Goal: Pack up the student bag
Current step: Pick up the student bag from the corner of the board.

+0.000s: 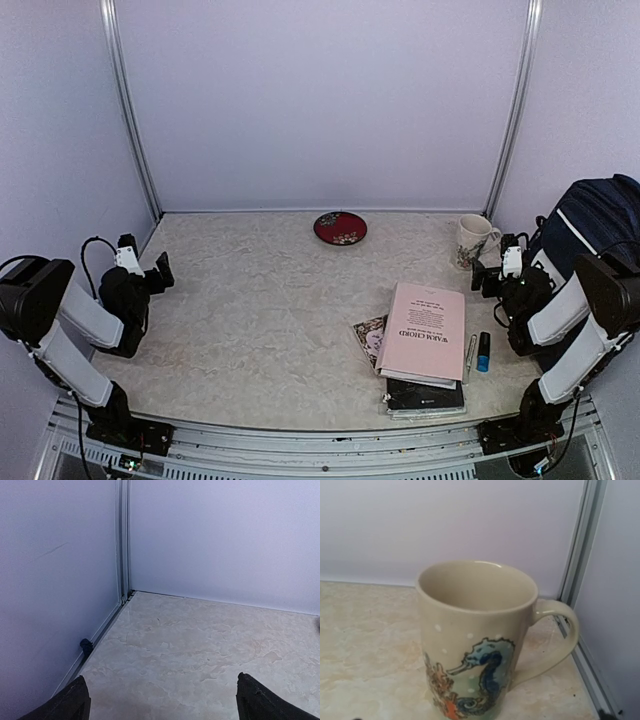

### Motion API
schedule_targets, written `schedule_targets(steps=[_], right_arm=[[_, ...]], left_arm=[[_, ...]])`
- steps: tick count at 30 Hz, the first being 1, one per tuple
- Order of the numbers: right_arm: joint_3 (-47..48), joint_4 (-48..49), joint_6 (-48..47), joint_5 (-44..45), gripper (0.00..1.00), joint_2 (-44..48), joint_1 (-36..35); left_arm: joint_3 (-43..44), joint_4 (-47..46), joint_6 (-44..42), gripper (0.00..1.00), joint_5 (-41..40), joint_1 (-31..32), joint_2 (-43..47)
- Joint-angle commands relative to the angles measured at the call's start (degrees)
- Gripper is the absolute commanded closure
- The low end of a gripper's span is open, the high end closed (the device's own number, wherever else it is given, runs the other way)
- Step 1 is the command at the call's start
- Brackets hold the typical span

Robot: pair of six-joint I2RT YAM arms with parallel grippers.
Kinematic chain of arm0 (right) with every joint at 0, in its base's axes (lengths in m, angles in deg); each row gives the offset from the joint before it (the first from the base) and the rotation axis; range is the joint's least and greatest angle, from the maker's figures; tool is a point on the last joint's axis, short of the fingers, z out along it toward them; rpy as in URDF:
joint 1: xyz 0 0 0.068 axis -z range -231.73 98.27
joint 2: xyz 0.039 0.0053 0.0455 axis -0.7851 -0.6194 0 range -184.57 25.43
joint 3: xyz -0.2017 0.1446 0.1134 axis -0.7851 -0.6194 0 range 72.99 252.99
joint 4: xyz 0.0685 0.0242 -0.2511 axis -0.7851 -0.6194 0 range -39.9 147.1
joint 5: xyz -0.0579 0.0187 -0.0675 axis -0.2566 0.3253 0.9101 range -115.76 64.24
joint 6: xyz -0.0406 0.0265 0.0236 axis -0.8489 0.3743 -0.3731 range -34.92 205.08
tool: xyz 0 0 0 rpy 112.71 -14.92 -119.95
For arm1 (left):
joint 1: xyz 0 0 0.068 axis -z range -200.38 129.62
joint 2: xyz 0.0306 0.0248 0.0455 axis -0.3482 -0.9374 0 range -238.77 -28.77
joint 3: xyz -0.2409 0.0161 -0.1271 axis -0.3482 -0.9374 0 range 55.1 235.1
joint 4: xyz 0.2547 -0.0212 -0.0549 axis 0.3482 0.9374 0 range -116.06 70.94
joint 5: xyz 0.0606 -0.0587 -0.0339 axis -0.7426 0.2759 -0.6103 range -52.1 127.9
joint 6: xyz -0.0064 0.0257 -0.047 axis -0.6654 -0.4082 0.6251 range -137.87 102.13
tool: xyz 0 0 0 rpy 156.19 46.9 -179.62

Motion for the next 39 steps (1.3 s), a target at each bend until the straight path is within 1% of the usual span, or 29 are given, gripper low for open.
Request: schedule_targets(steps=[1,2,3,5,6,7,8,9,10,12,14,15,17,18,20,21,22,24,26,30,34,37,39], right_arm=[[0.16,-0.31,0.4,-0.37,0.0,0.69,0.84],[0.3,-0.89,0.11,-0.65,0.0,1.55,0.86],[0.72,-3.51,-0.1,-0.86,0.0,3.96,0.86],[3.39,-15.46,0.64,-0.42,0.0,12.18,0.86],[5.64,-23.24,1.71,-0.45,0.0,17.17,0.86],[7.99,-30.68,2.31,-1.64,0.0,21.92,0.86],[10.94,-37.12,3.15,-3.52,0.0,26.03,0.86],[13.33,-43.34,4.63,-5.36,0.0,29.99,0.87],[15.5,-48.69,5.95,-7.09,0.01,33.25,0.8],[19.67,-58.05,8.2,-9.84,0.03,39.35,0.82],[24.81,-66.37,9.49,-11.02,0.04,43.9,0.82],[28.0,-71.19,9.73,-11.01,0.04,44.91,0.8],[36.85,-83.49,10.32,-9.27,0.04,44.79,0.85],[41.24,-91.35,10.64,-7.86,0.05,43.68,0.84],[49.63,-102.03,10.75,-4.27,0.04,41.62,0.82],[53.26,-107.29,10.64,-1.78,0.01,40.34,0.86],[58.13,-112.26,10.48,1.11,0.0,38.96,0.81],[64.46,-120.36,9.51,8.56,0.0,36.41,0.78],[68.78,-125.5,7.36,14.87,0.0,34.74,0.77],[73.85,-129.84,0.7,23.72,0.0,33.3,0.77],[74.13,-130.19,-5.04,36.57,0.0,33.59,-0.27],[73.04,-129.13,-6.99,42.54,0.0,34.91,-0.54],[72.69,-128.24,-8.75,47.08,0.0,35.43,-0.54]], left_arm=[[0.99,-0.3,0.29,0.01,0.37,-0.48,-0.22],[1.0,-0.23,0.4,0.01,0.7,-0.62,-0.22],[1.0,-0.13,0.49,0.01,1.02,-0.79,-0.14],[0.76,-0.64,0.34,0.01,1.28,-0.77,0.1],[0.91,0.32,-0.07,0.01,0.92,-0.34,1.56],[1.37,3.07,-1.31,0.01,-1.24,0.94,4.35],[2.84,7.63,-2.9,0.01,-5.48,3.4,7.78],[4.8,12.58,-4.74,0.01,-9.45,7.19,11.45],[6.82,15.9,-6.1,0.01,-11.28,9.52,14.53],[10.33,19.85,-10.07,0.01,-9.63,16.09,20.36],[14.83,24.16,-12.0,0.01,-9.84,21.65,24.51],[18.24,29.45,-11.28,0.01,-9.54,23.88,25.66],[26.43,40.68,-8.97,0.01,-6.0,27.36,26.64],[30.9,46.53,-8.47,0.01,-4.5,29.22,26.25],[38.64,55.94,-10.21,0.01,-3.47,34.01,24.95],[42.84,59.9,-11.75,0.01,-3.77,36.6,24.14],[45.6,63.45,-13.48,0.01,-4.04,39.16,23.36],[49.73,69.61,-15.76,0.01,-4.61,43.77,22.04],[51.04,72.73,-17.67,0.01,-4.79,47.34,21.43],[49.85,73.19,-19.51,0.01,-2.75,51.57,21.33],[49.68,73.85,-19.03,0.01,-1.23,51.93,20.62],[50.87,75.56,-19.02,0.01,-1.93,51.92,18.97],[52.08,77.24,-19.69,0.01,-0.91,51.93,18.08]])
